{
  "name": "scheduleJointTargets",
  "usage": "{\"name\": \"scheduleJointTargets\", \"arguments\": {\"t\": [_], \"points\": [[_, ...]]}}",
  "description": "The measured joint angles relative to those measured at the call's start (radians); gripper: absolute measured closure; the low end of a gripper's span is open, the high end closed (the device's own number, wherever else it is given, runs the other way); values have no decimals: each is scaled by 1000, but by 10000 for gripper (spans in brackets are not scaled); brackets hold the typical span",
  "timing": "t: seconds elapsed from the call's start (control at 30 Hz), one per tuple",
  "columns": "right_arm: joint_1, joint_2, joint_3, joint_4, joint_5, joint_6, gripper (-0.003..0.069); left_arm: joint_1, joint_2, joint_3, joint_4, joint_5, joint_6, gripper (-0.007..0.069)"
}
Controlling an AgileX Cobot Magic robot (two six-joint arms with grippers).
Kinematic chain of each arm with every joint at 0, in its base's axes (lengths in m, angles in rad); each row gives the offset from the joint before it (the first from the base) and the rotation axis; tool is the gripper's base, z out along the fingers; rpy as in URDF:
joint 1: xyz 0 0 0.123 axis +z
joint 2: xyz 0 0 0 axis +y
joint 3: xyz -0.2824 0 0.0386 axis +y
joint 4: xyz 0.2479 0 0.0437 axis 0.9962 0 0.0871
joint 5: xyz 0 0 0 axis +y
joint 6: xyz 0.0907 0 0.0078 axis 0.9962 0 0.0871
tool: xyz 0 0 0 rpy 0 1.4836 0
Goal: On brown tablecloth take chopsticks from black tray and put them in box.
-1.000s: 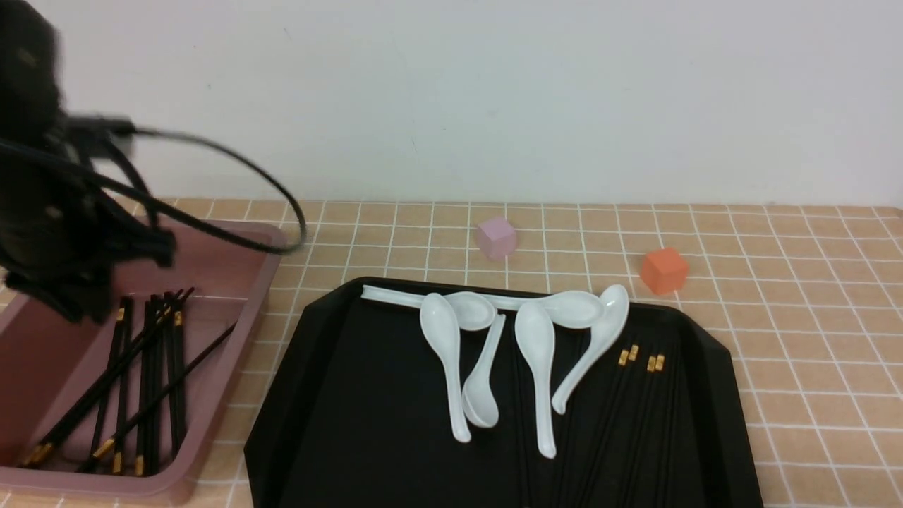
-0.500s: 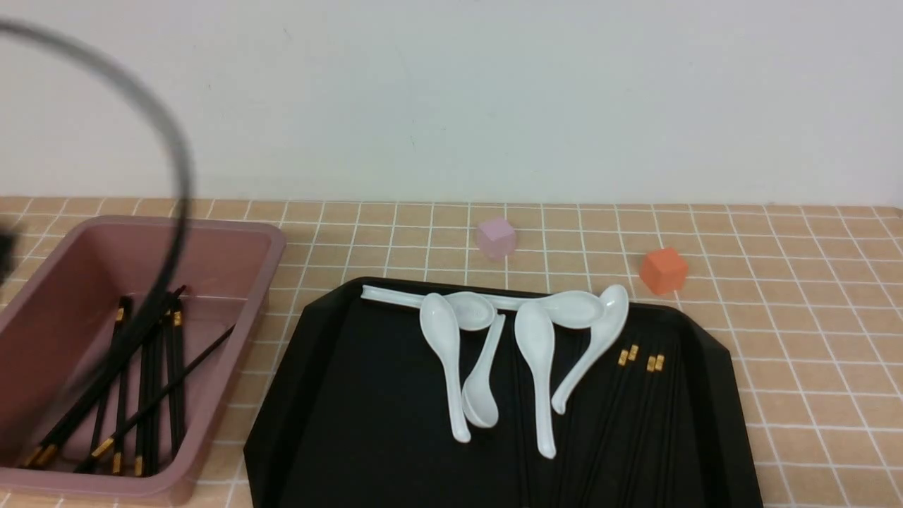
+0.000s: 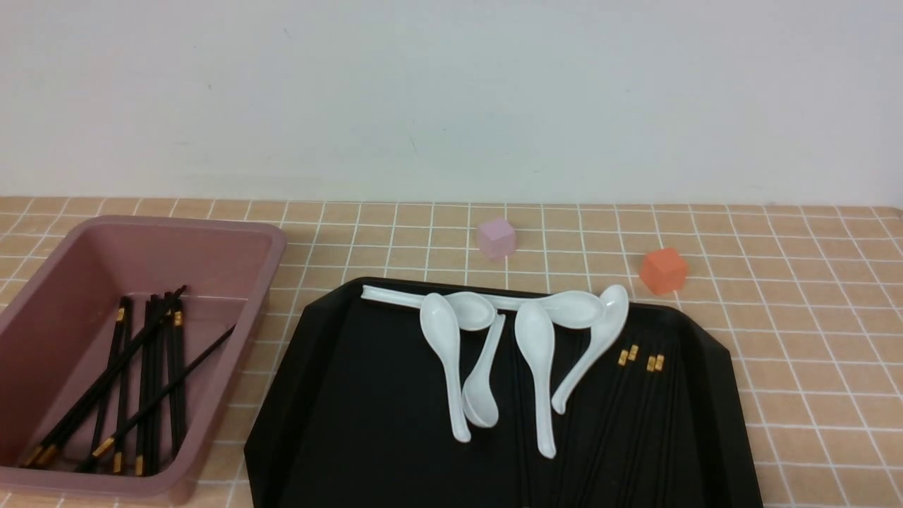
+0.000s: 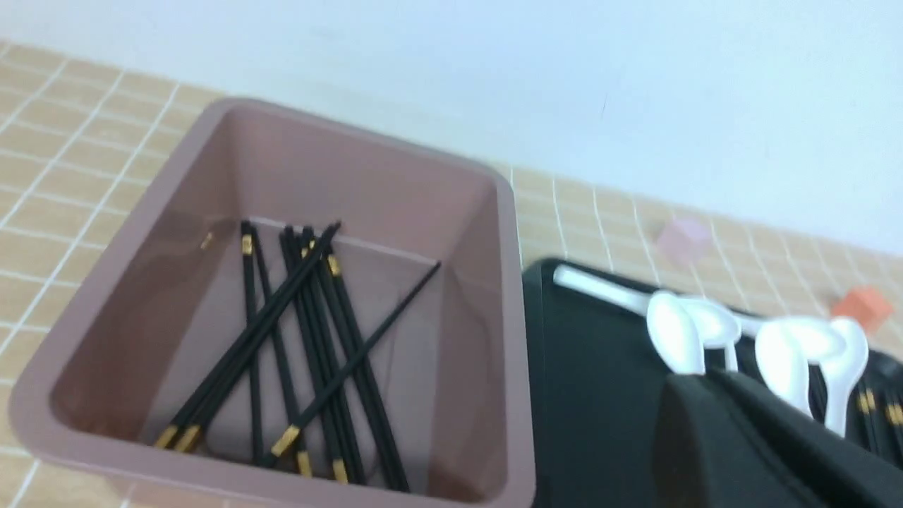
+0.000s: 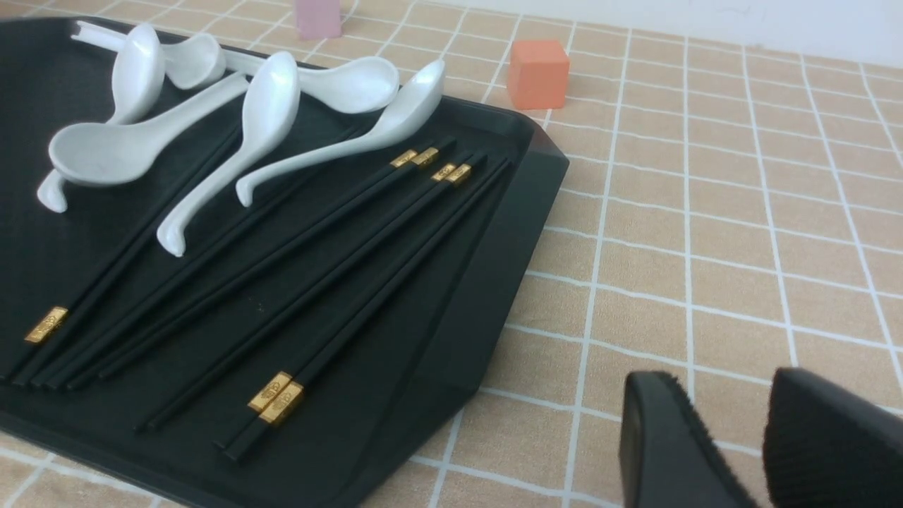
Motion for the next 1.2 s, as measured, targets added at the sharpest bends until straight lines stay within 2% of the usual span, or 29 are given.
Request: {"name": "scheduleJointTargets", "arguments": {"t": [0.23, 0.6, 0.9, 1.2], "points": [[0, 0, 0, 0, 0, 0, 419, 0, -17, 140, 0, -39, -1, 637], [0, 0, 0, 0, 0, 0, 419, 0, -29, 243, 3, -62, -1, 637], [0, 0, 0, 2, 0, 0, 419, 0, -142, 407, 28, -223, -1, 637], [0, 0, 0, 1, 0, 0, 419, 0, -142, 409, 31, -194, -1, 634]]}}
